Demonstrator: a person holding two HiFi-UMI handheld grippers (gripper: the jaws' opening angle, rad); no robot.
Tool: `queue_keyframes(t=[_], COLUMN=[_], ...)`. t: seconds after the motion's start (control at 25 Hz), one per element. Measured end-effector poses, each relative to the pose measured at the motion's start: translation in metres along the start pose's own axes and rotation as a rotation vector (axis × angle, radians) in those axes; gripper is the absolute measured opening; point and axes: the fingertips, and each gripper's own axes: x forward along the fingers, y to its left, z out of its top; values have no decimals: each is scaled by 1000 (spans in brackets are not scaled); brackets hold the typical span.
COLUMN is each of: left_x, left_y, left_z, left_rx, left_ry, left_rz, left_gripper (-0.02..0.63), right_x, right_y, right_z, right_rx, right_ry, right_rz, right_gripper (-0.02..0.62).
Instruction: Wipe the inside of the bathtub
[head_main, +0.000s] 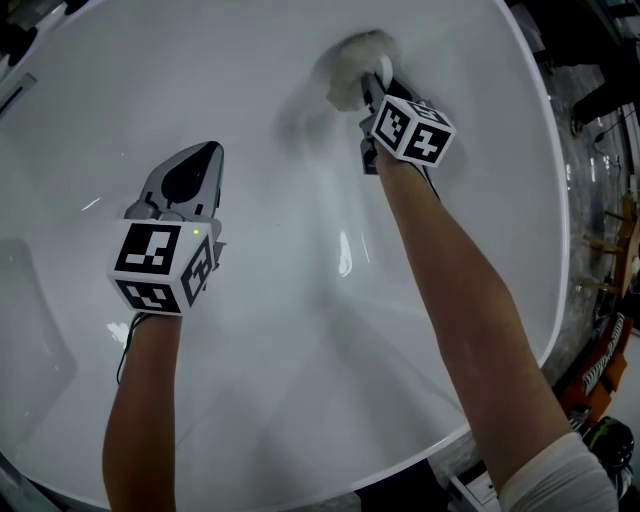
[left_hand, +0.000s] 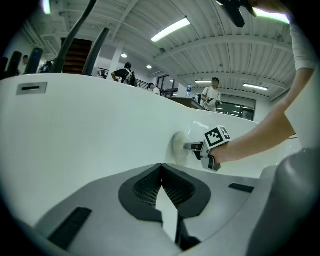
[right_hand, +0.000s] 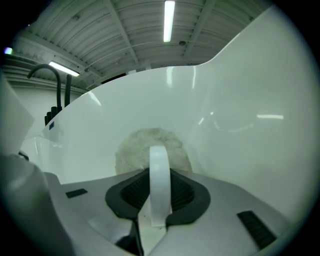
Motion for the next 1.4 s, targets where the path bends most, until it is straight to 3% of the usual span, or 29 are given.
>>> queue_keyframes(t=[0.28, 0.48, 0.72, 1.28, 1.4], left_x=[2, 3, 2, -62, -100], left_y=[13, 27, 20, 69, 99], left_z=[-23, -39, -31, -53, -43], left_rx=[-30, -47, -46, -54, -67], left_ry=[24, 38, 39, 41, 52], left_rz=[10, 23, 34, 73, 90], left_gripper=[6, 6, 6, 6, 6], right_x=[10, 25, 25, 29, 27], right_y=[-10, -9, -8, 90, 139], right_z=[-24, -55, -74, -102, -94], right_rx=[192, 375, 609, 589, 586], right_ry=[-50, -35, -2, 100, 124], right_rz=[-81, -80, -59, 13, 22], right_gripper=[85, 83, 81, 80, 81])
